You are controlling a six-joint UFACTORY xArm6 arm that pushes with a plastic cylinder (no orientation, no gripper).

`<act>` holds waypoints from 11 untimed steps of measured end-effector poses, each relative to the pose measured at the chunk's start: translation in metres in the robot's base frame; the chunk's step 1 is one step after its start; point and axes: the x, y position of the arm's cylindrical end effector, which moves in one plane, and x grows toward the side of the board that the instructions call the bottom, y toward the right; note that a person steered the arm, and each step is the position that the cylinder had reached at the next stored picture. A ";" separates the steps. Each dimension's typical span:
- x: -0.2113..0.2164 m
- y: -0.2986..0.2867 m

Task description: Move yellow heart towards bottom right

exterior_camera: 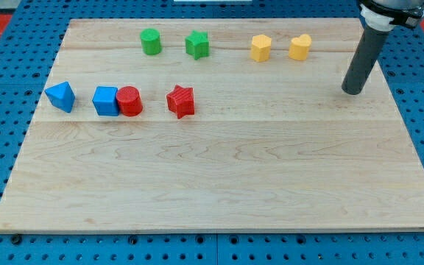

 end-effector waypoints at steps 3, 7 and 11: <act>0.007 0.000; 0.053 -0.067; 0.070 -0.057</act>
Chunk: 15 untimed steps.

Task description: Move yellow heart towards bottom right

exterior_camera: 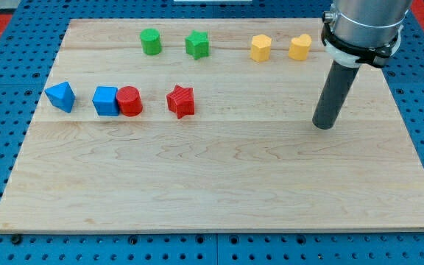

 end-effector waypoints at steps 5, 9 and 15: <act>-0.035 0.126; -0.186 0.104; -0.141 0.042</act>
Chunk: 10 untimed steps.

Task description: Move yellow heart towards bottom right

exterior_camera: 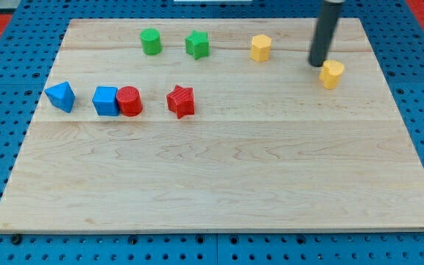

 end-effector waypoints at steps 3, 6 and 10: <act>0.038 -0.032; 0.117 -0.087; 0.075 -0.036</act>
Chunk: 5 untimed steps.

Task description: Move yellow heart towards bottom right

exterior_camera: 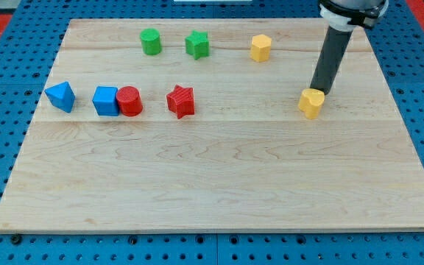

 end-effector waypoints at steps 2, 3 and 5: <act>0.000 0.008; 0.027 0.007; 0.012 -0.050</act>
